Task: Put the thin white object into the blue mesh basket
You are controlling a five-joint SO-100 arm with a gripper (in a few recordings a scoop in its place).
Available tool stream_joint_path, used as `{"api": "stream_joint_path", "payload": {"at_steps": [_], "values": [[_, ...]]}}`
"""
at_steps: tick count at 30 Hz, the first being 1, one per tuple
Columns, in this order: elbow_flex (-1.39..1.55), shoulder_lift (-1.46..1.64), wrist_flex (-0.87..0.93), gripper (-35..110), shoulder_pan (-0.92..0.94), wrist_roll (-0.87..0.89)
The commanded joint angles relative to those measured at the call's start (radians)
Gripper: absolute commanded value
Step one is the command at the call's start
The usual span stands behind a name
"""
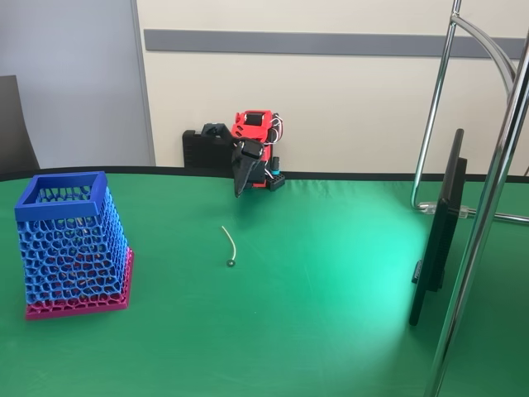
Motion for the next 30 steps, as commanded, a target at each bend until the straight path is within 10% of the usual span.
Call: {"api": "stream_joint_path", "payload": {"at_steps": [1, 30], "values": [[0.008, 0.020, 0.020, 1, 0.003, 0.026], [0.008, 0.029, 0.044, 1, -0.021, -0.014]]}}
